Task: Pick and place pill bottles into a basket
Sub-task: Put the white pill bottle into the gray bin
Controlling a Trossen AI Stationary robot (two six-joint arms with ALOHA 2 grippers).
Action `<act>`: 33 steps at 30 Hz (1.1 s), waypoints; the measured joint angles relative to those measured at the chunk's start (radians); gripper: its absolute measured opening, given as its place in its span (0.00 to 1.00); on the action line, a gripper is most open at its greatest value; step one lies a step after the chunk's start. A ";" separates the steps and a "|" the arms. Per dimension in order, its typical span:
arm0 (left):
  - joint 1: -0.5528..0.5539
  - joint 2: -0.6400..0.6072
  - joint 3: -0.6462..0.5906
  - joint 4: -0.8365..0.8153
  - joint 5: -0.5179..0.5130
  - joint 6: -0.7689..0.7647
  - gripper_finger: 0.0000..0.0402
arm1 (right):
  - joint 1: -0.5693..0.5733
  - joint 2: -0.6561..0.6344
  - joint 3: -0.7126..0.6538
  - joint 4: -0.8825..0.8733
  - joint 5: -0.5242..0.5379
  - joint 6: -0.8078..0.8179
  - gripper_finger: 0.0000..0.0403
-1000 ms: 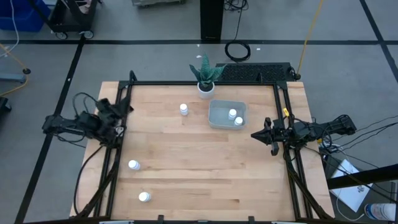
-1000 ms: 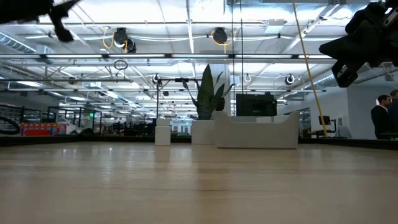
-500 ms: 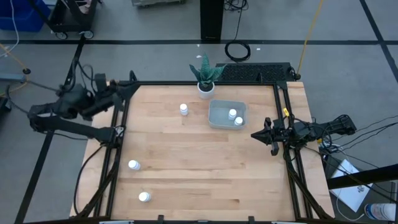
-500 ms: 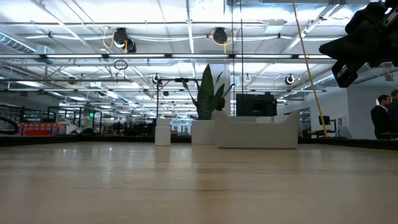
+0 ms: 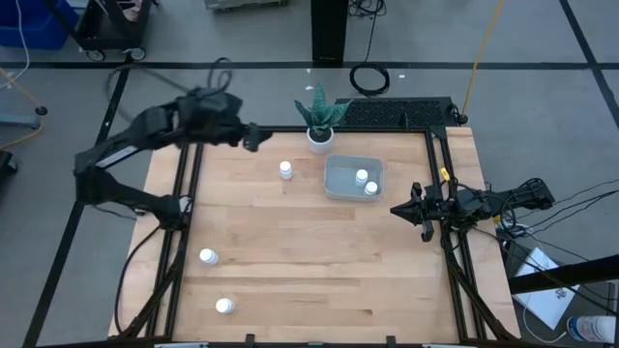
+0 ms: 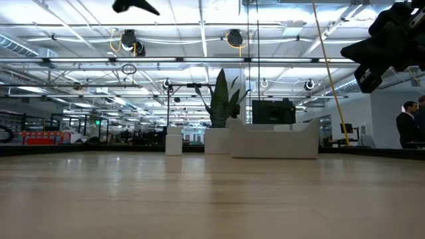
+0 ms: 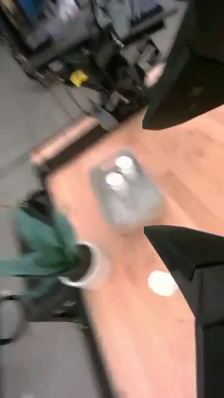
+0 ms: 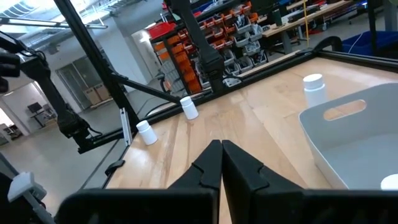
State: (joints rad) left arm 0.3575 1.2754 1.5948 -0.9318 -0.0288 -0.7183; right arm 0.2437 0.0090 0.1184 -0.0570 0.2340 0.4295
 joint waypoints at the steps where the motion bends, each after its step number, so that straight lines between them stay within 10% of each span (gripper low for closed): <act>1: 0.017 0.030 0.010 -0.020 0.018 0.005 0.70 | 0.000 0.000 0.000 0.000 0.000 0.000 0.01; 17: 0.159 0.487 0.016 -0.112 0.171 0.135 0.81 | 0.000 0.000 0.000 0.000 0.000 0.000 0.01; 33: 0.153 0.657 0.016 -0.114 0.080 0.216 0.81 | 0.000 0.000 0.000 0.000 0.000 0.000 0.01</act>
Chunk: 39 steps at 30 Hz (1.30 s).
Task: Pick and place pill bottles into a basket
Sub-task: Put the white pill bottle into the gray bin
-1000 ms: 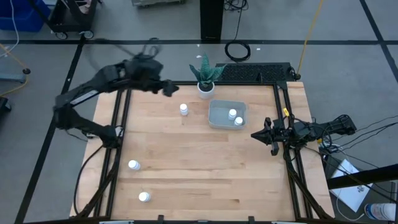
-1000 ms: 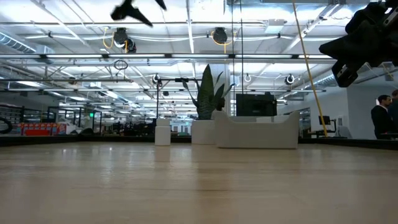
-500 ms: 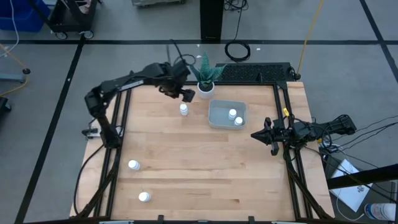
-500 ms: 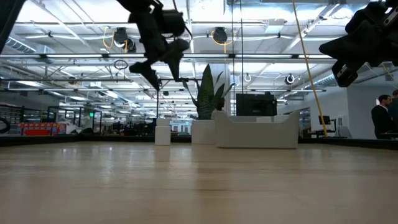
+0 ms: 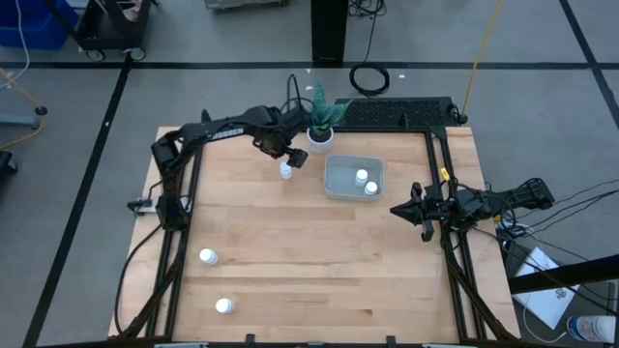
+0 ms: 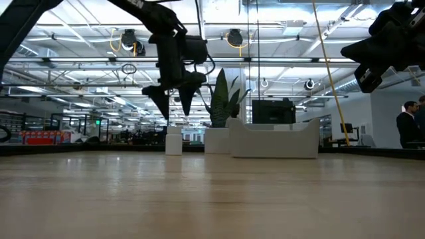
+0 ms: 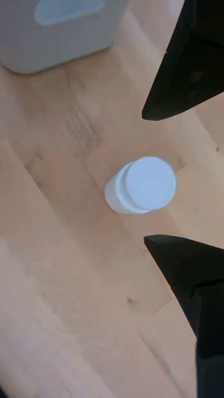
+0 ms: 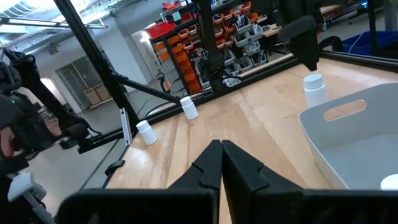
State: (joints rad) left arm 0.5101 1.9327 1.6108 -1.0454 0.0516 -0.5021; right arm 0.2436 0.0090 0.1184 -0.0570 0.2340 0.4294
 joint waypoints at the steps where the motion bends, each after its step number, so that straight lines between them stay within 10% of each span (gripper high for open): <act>1: -0.003 0.007 0.000 0.000 0.000 0.001 0.81 | 0.000 0.000 0.000 0.000 0.000 0.000 0.01; 39: 0.014 0.058 -0.066 0.000 0.054 0.040 0.81 | 0.000 0.000 0.000 0.000 0.000 0.000 0.01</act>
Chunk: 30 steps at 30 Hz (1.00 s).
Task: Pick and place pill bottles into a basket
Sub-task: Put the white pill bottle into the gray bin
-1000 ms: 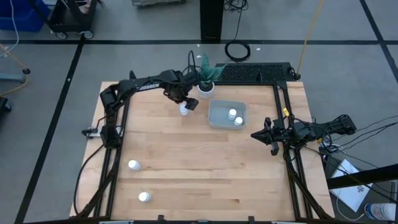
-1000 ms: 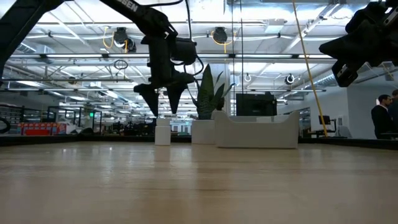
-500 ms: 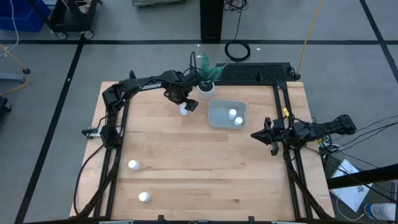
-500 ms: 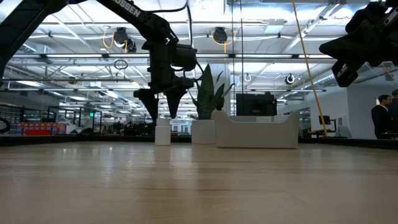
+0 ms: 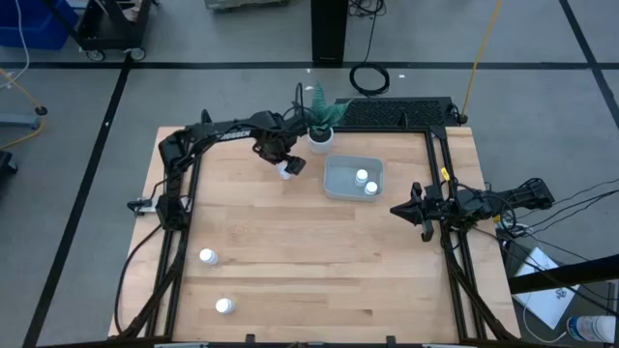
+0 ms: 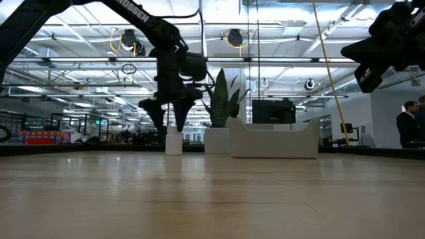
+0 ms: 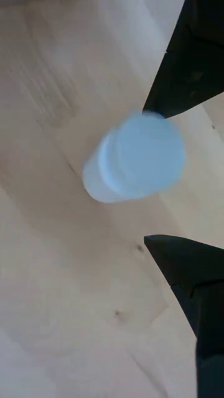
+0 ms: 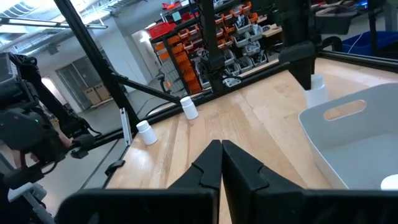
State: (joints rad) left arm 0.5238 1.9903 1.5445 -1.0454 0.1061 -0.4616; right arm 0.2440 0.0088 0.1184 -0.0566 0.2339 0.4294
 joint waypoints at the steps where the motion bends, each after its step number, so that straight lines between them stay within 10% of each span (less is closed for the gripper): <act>1: 0.000 0.000 -0.008 -0.001 0.002 -0.003 0.81 | 0.000 0.000 0.000 0.000 0.000 0.000 0.01; 11: -0.004 0.000 -0.013 0.050 0.011 -0.012 0.79 | 0.000 0.000 0.000 0.000 0.000 0.000 0.01; 24: -0.004 -0.003 -0.013 0.053 0.027 0.008 0.42 | 0.000 0.000 0.000 0.000 0.000 0.000 0.01; 30: -0.006 -0.013 -0.013 0.037 0.016 0.054 0.41 | 0.000 0.000 0.000 0.000 0.000 0.000 0.01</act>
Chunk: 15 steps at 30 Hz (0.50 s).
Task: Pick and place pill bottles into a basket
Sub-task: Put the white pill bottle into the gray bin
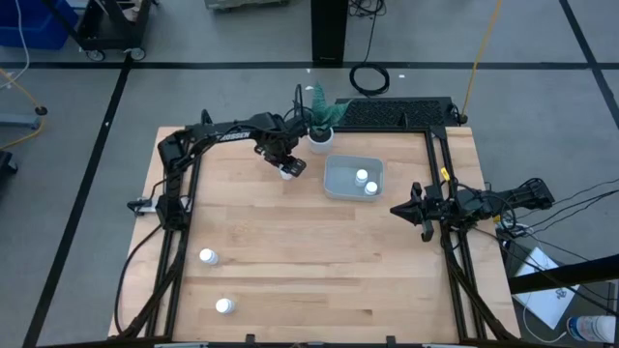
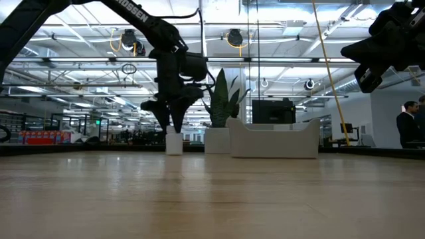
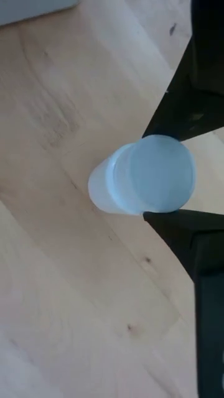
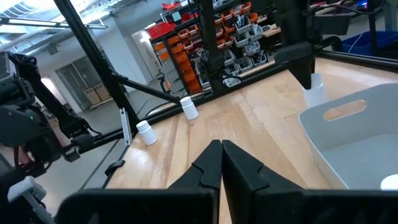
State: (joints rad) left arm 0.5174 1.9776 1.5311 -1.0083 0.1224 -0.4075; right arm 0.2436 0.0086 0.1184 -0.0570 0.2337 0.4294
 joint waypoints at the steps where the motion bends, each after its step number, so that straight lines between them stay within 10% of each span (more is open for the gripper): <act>1: -0.001 -0.007 0.000 -0.008 -0.007 0.013 0.43 | 0.000 0.000 0.000 0.000 0.000 0.000 0.01; 15: -0.010 -0.301 -0.001 0.021 -0.036 0.029 0.41 | 0.000 0.000 0.000 0.000 0.000 0.000 0.01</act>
State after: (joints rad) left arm 0.5076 1.6761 1.5303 -0.9875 0.0864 -0.3782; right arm 0.2439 0.0086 0.1184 -0.0566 0.2337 0.4294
